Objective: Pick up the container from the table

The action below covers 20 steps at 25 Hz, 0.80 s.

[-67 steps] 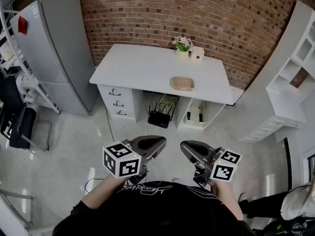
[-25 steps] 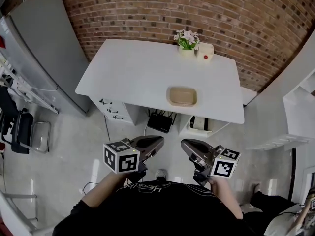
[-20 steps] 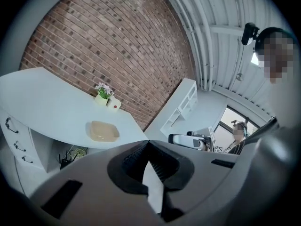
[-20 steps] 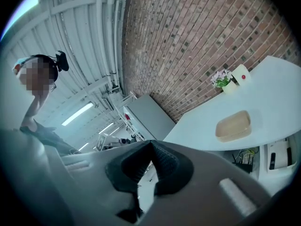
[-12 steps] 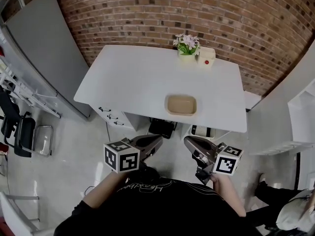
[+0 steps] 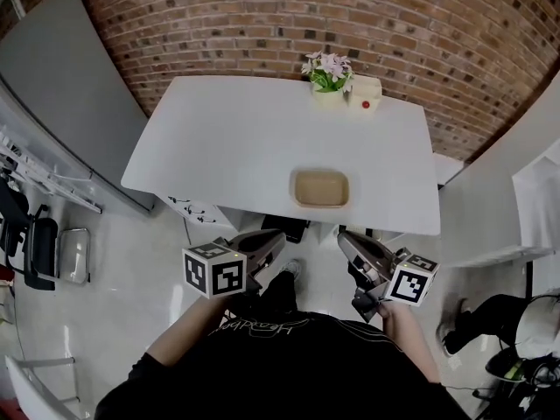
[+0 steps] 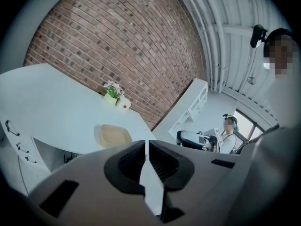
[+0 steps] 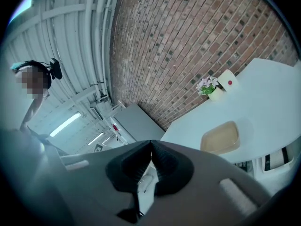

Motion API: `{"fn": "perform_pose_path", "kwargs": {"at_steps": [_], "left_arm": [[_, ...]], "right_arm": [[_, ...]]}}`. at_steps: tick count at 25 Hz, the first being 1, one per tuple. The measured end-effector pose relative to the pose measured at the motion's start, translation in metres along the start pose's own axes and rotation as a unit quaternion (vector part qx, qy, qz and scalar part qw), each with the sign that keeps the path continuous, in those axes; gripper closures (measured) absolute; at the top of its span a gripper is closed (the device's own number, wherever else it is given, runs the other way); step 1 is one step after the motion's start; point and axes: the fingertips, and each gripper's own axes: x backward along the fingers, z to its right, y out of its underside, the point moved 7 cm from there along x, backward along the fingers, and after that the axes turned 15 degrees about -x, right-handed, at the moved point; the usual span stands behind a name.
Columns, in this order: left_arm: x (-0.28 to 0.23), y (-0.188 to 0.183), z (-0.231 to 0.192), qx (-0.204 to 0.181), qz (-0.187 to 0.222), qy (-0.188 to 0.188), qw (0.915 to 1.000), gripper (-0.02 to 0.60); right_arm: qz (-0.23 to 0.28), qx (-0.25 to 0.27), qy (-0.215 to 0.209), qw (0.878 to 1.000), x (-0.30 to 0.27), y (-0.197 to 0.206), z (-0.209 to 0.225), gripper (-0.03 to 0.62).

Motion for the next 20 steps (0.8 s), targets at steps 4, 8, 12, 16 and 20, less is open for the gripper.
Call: {"fn": "perform_pose_path", "kwargs": {"at_steps": [4,8,12,16,20], "left_arm": [[-0.021,-0.002,-0.025,0.008,-0.024,-0.004,0.9997,0.575],[-0.037,-0.010,-0.047,0.029,-0.032,0.008,0.9990,0.575],[-0.055,-0.008,-0.070,0.044,-0.055,0.005,0.9975,0.571],[-0.072,-0.016,-0.090,0.053,-0.072,-0.005,0.9960,0.528],[-0.087,-0.014,-0.107,0.075,-0.086,0.000,0.9934,0.486]], "right_arm": [[0.008,-0.013,0.020,1.000,-0.006,-0.016,0.021,0.588],[0.017,-0.025,0.048,0.998,-0.016,-0.031,0.041,0.586],[0.016,-0.040,0.058,0.997,-0.024,-0.041,0.060,0.577],[0.024,-0.052,0.067,0.996,-0.029,-0.056,0.078,0.574],[0.022,-0.056,0.078,0.995,-0.038,-0.066,0.093,0.534]]}}
